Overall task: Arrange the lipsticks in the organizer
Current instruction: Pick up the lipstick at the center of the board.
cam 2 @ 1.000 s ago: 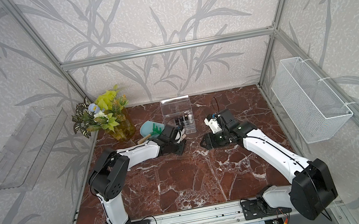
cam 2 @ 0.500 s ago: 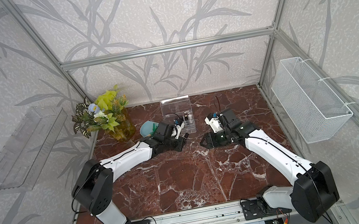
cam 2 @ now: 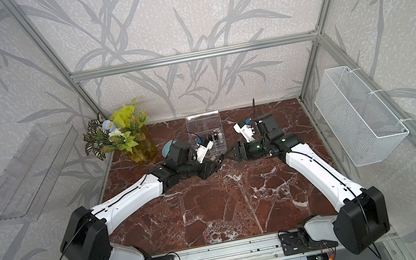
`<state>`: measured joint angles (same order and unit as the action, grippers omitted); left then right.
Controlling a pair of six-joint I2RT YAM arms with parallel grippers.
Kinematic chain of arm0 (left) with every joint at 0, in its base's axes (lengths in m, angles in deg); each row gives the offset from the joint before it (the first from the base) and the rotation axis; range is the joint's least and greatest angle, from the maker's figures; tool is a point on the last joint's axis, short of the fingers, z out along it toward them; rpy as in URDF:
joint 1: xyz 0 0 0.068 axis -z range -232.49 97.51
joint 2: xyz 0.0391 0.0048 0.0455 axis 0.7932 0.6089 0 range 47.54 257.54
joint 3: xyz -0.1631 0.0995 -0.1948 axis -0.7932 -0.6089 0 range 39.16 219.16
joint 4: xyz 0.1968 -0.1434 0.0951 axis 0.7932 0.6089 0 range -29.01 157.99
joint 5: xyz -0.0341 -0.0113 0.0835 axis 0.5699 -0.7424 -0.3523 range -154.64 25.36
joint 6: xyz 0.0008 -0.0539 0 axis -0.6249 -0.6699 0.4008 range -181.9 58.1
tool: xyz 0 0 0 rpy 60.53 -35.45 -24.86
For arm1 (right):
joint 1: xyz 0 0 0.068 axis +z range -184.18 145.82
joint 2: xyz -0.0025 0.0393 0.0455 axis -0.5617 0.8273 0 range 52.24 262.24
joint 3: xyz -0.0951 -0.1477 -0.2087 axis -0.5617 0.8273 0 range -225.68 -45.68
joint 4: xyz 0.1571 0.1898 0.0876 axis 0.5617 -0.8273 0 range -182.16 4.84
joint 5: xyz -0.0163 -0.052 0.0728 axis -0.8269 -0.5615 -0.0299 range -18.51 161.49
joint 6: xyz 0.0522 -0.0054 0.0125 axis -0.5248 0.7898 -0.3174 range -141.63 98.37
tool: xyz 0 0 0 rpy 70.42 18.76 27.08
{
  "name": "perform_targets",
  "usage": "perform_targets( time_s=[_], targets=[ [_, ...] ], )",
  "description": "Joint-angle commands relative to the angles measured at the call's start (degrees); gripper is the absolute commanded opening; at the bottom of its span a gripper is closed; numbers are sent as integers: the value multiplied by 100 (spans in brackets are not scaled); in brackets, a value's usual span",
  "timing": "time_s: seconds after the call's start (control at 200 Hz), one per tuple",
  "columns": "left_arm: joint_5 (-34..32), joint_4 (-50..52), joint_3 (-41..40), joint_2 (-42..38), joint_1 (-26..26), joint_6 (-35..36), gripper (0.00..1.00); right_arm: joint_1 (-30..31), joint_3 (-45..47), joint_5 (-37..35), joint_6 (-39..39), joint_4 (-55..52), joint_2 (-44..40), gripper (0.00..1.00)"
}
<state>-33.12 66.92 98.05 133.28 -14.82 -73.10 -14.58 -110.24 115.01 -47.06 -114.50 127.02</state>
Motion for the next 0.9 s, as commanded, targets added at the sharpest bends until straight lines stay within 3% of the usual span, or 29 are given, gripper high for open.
perform_targets(
  time_s=[0.0, 0.42, 0.895],
  targets=[
    [524, -333, -95, -296, 13, -119, 14, 0, -164, 218, -47, 142, 156, 65],
    [1101, -584, -49, -553, 14, -356, 15, 9, -37, 216, -344, 689, 335, 60],
    [815, -531, 87, -559, 10, -343, 14, 13, -30, 707, -322, 598, 357, 45]
  ],
)
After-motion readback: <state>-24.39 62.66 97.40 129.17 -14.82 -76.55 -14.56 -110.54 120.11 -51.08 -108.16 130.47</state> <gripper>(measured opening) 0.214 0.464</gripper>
